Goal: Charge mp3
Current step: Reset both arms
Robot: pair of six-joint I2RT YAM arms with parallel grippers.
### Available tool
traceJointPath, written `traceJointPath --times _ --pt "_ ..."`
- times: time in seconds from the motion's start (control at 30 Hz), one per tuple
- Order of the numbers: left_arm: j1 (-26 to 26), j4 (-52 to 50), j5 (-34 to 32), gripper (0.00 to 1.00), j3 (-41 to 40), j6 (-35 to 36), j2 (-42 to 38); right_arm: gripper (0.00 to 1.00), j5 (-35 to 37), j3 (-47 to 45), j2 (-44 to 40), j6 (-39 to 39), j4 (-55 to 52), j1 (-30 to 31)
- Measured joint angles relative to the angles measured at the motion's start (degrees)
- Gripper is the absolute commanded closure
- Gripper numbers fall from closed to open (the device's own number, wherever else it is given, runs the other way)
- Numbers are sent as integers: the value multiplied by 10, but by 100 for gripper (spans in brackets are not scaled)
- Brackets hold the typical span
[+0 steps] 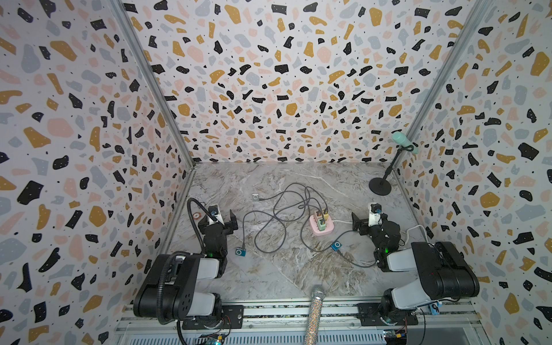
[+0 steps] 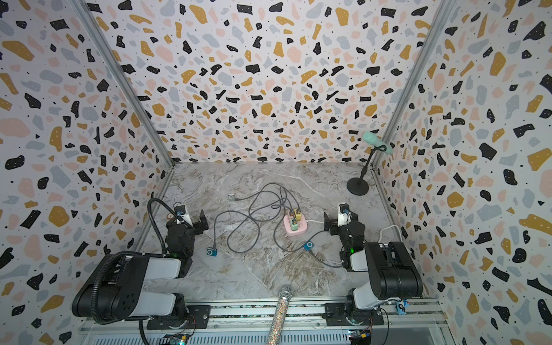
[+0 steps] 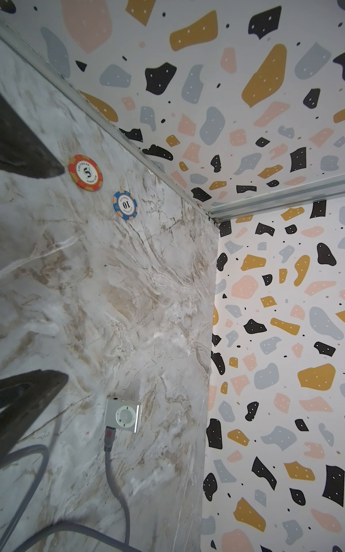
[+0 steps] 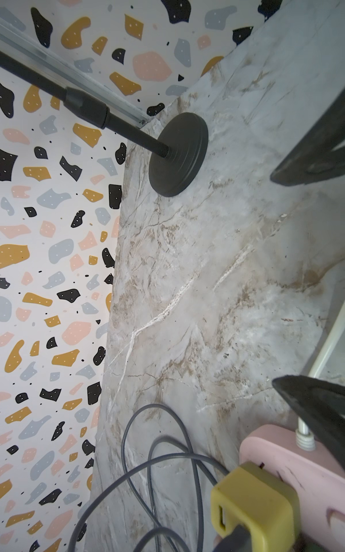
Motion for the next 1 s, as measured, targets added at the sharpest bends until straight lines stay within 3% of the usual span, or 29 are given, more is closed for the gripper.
traceJointPath --times 1.0 --pt "0 7 2 0 -3 4 5 1 0 0 0 0 0 0"
